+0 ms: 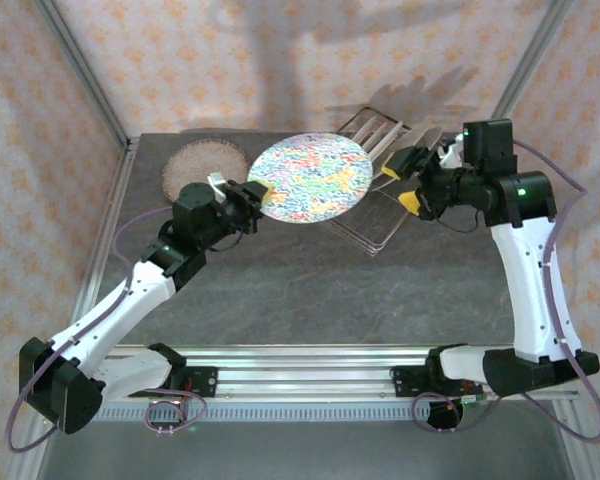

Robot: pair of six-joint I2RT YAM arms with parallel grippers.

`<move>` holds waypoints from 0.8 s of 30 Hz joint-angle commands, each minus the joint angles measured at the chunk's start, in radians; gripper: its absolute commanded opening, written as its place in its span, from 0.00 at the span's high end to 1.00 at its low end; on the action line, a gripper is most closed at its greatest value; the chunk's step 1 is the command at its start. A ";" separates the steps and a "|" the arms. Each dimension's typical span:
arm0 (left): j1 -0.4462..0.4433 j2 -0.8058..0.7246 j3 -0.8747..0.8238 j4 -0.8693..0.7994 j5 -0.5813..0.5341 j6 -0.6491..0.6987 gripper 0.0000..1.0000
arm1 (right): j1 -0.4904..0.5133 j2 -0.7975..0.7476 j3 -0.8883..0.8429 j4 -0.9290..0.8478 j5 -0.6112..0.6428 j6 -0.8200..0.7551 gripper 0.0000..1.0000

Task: Unload the plates from the dish rack

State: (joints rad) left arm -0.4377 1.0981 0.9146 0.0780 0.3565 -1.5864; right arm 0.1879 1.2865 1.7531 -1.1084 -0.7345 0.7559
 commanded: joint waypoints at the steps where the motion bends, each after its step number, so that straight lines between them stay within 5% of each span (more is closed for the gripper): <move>1: 0.074 -0.045 -0.005 0.032 0.031 0.056 1.00 | 0.057 0.008 0.002 0.132 -0.004 -0.003 0.24; 14: 0.353 -0.018 -0.061 0.138 0.060 0.134 1.00 | 0.204 0.074 -0.054 0.353 0.038 -0.054 0.24; 24: 0.498 0.081 -0.107 0.269 0.054 0.204 1.00 | 0.294 0.009 -0.263 0.738 0.115 -0.110 0.23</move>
State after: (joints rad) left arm 0.0319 1.1637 0.8268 0.1970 0.4011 -1.4227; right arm 0.4534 1.3525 1.5383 -0.5705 -0.6849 0.6952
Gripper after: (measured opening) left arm 0.085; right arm 0.765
